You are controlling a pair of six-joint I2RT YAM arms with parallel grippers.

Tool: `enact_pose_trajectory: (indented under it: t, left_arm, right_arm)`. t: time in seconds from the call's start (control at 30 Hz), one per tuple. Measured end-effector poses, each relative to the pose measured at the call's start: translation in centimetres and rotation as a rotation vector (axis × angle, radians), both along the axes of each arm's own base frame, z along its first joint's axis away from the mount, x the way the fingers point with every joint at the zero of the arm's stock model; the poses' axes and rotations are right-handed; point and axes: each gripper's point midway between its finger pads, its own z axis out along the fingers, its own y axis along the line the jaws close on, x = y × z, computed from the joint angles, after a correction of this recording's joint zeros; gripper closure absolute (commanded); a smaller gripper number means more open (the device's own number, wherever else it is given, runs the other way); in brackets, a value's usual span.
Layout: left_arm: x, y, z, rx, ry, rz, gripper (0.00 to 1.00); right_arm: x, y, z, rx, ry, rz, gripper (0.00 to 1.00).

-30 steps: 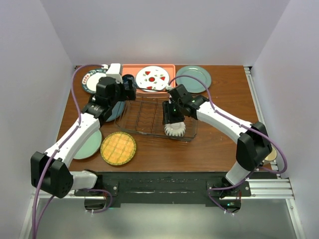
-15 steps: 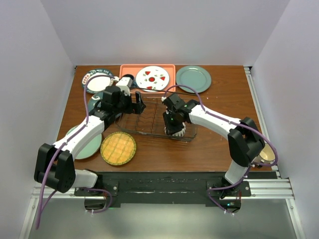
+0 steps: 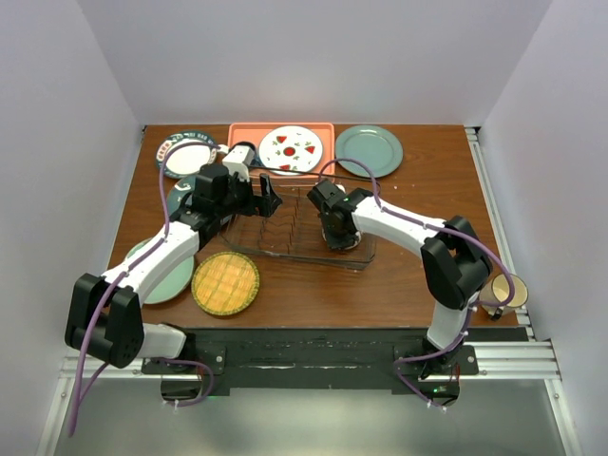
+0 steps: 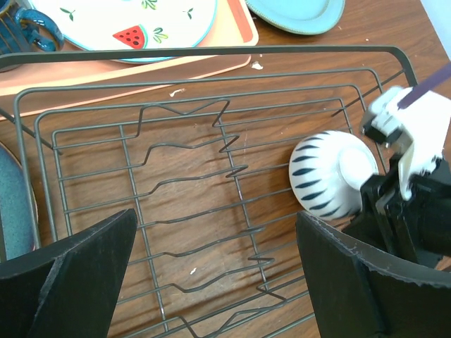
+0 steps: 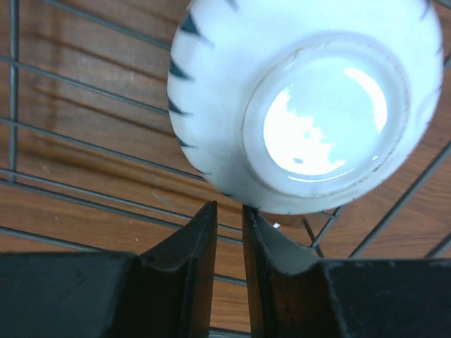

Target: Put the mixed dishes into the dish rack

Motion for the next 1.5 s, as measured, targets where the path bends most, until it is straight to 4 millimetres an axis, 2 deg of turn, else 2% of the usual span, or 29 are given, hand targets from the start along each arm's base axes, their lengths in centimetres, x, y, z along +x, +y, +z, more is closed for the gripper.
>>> enact_pose_trajectory:
  t: [0.23,0.5,0.6,0.73,0.8,0.83,0.87,0.93,0.97,1.1,1.17,1.2,1.3,1.37,1.43,1.47,1.5]
  left_arm:
    - [-0.1,-0.1,0.0,-0.004,-0.001,-0.007,0.0]
    - [-0.1,-0.2,0.0,-0.006,0.001,-0.011,0.0]
    - [-0.2,-0.3,0.0,-0.007,0.001,-0.016,0.0]
    - [-0.1,-0.3,-0.1,-0.004,0.005,-0.021,0.0]
    - [0.0,-0.3,-0.2,0.003,0.01,-0.022,0.0]
    - [0.1,-0.3,-0.2,0.006,0.014,-0.022,0.0]
    - [0.2,-0.3,-0.1,0.008,0.015,-0.021,0.0]
    - [0.6,-0.4,0.5,0.013,0.006,-0.019,0.0]
    - [0.8,-0.3,0.9,0.015,0.002,-0.015,0.0]
    - [1.8,-0.2,3.0,0.017,-0.035,0.01,0.0]
    - [2.5,-0.1,4.4,0.015,-0.063,0.029,0.0]
    - [2.7,-0.1,4.9,0.013,-0.073,0.033,0.0]
    - [3.1,-0.3,6.4,0.0,-0.102,0.032,0.0]
    - [3.3,-0.5,6.9,-0.005,-0.109,0.025,0.0]
    - [3.3,-0.7,7.1,-0.007,-0.102,0.012,0.0]
    - [3.4,-0.9,7.1,-0.006,-0.097,0.0,0.0]
    - [3.4,-1.1,7.0,-0.005,-0.093,-0.014,0.0]
  right_arm:
    - [2.5,-0.8,0.8,-0.013,-0.073,-0.079,0.75]
    - [4.7,-2.7,0.2,-0.037,-0.097,-0.179,0.75]
    - [5.1,-3.1,0.2,-0.032,-0.095,-0.196,0.72]
    - [5.2,-2.8,0.5,0.0,-0.093,-0.192,0.56]
    - [5.0,-2.5,1.5,0.029,-0.099,-0.186,0.35]
    - [4.9,-2.4,2.2,0.046,-0.11,-0.187,0.29]
    - [4.8,-2.4,3.3,0.064,-0.127,-0.183,0.18]
    - [4.7,-2.5,5.5,0.098,-0.169,-0.187,0.04]
    - [4.7,-2.6,6.9,0.115,-0.196,-0.19,0.01]
    - [5.7,-3.9,11.6,0.137,-0.307,-0.259,0.01]
    - [6.4,-5.8,13.2,0.118,-0.36,-0.359,0.01]
    - [6.8,-7.6,13.7,0.093,-0.387,-0.432,0.02]
    - [6.9,-15.1,13.7,0.015,-0.422,-0.696,0.05]
    - [5.6,-20.5,12.8,-0.027,-0.419,-0.87,0.08]
    - [3.0,-25.8,11.4,-0.073,-0.405,-1.049,0.1]
    - [1.3,-28.0,10.7,-0.101,-0.396,-1.126,0.1]
    - [-0.1,-29.3,10.3,-0.119,-0.389,-1.179,0.11]
